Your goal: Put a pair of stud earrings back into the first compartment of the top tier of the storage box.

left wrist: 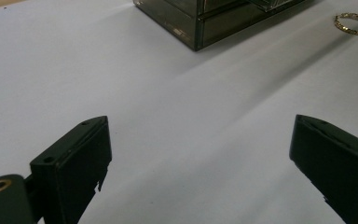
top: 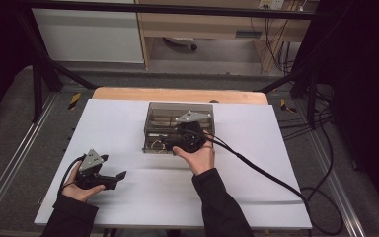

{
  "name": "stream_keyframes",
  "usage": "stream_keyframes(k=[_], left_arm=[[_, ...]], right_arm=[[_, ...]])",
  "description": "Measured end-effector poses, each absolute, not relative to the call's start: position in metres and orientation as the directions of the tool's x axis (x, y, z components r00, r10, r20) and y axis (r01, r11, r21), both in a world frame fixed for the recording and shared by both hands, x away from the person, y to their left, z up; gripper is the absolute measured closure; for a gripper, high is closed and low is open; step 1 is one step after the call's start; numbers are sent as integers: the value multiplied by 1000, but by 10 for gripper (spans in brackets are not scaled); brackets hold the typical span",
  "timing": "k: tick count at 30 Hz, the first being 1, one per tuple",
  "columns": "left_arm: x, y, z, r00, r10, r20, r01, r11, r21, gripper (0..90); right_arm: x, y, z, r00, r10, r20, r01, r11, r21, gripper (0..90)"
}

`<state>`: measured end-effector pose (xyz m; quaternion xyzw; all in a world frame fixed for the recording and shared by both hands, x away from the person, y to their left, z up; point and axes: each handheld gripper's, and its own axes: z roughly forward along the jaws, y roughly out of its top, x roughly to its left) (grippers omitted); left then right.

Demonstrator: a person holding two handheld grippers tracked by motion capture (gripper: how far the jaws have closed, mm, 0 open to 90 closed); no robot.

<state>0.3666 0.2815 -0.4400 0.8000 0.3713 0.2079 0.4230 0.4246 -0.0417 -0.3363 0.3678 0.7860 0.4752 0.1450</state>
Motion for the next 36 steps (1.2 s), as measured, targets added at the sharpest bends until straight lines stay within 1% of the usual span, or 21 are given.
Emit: stream_keyframes(k=[10,15,22,29,36], left_arm=[[367,282,-440,637,771,17,419,-364,832,54],[367,281,-441,637,771,17,420,-366,830,54],[367,282,-440,637,771,17,420,-365,831,54],[367,282,-440,638,770,15,421,-364,831,54],[367,281,-441,638,770,13,423,-365,829,54]], right_arm=[[418,-75,-333,-660,743,111,446,269,853,120],[413,-92,-335,-645,757,106,453,266,851,61],[407,-109,-338,-635,765,105,457,262,850,23],[400,-124,-343,-627,773,98,460,266,847,13],[396,-139,-352,-602,791,110,485,254,837,13]])
